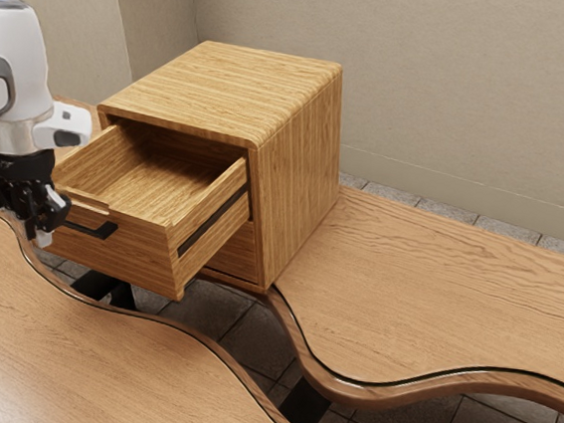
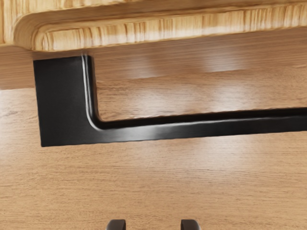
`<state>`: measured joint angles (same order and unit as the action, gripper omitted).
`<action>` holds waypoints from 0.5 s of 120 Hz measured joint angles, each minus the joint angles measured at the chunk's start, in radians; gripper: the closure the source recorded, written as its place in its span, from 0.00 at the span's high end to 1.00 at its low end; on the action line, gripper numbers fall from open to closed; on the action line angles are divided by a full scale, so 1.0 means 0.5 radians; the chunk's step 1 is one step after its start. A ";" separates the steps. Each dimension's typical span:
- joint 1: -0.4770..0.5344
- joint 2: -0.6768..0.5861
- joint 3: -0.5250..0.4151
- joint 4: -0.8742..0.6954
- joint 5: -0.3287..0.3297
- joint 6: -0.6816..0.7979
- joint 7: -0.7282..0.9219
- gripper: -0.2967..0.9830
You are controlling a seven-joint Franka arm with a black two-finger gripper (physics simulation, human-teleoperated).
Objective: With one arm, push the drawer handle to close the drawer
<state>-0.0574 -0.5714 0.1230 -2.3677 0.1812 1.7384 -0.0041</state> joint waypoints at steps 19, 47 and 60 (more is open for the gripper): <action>-0.001 0.009 0.000 -0.125 0.043 0.329 -0.100 0.21; -0.014 0.064 0.000 -0.183 0.057 0.610 -0.280 0.17; -0.032 0.230 -0.001 -0.056 0.062 0.669 -0.340 0.16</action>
<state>-0.0731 -0.4564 0.1225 -2.3957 0.2122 2.0728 -0.1739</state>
